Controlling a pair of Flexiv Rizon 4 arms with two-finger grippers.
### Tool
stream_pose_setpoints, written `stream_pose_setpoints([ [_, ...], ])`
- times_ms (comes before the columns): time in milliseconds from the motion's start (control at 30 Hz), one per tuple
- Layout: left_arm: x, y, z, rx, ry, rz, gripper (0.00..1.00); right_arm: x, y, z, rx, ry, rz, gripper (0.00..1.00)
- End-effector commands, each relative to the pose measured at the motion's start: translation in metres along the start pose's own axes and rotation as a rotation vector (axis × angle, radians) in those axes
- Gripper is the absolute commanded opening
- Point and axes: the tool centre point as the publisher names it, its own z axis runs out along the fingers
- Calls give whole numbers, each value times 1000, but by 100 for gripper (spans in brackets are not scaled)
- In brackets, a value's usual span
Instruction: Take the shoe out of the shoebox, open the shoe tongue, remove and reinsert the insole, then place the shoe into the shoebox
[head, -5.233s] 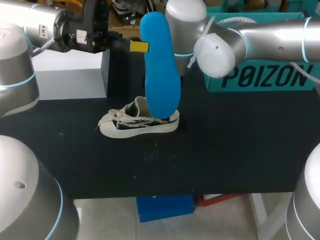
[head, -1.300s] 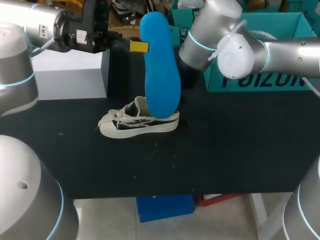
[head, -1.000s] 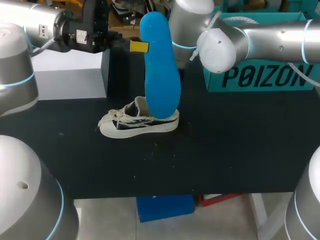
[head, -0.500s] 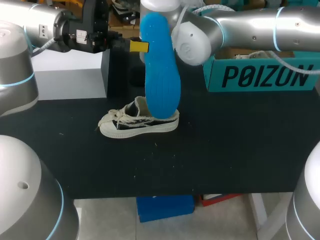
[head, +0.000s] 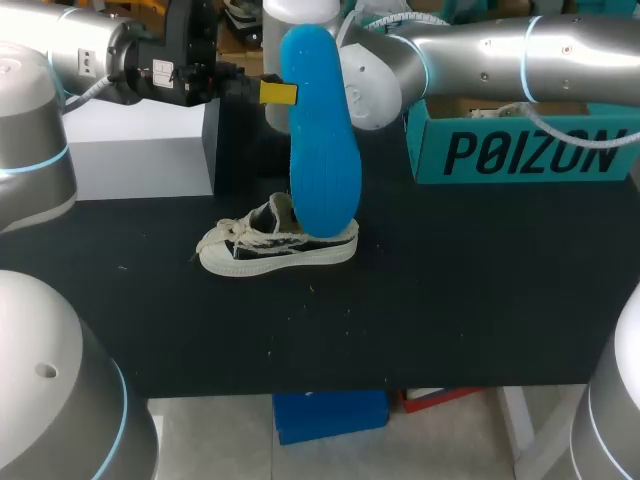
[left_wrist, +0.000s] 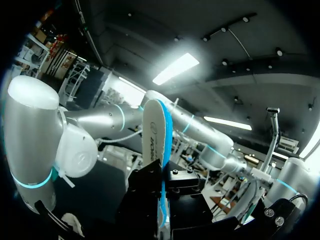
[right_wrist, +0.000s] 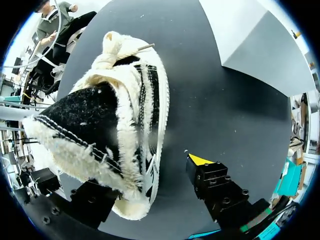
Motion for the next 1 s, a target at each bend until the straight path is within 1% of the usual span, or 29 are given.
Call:
stream_pose_setpoints([
  [33, -1, 1, 2, 2, -3, 1, 0, -8, 3, 9, -30, 60, -38, 0],
  [833, -1, 1, 2, 2, -3, 1, 0, -8, 3, 9, -30, 60, -38, 0],
  [900, -1, 1, 2, 2, -3, 1, 0, -8, -1, 1, -34, 61, -6, 0],
  [1000, -1, 1, 2, 2, -3, 1, 0, -8, -11, -18, -49, 16, 74, 0],
])
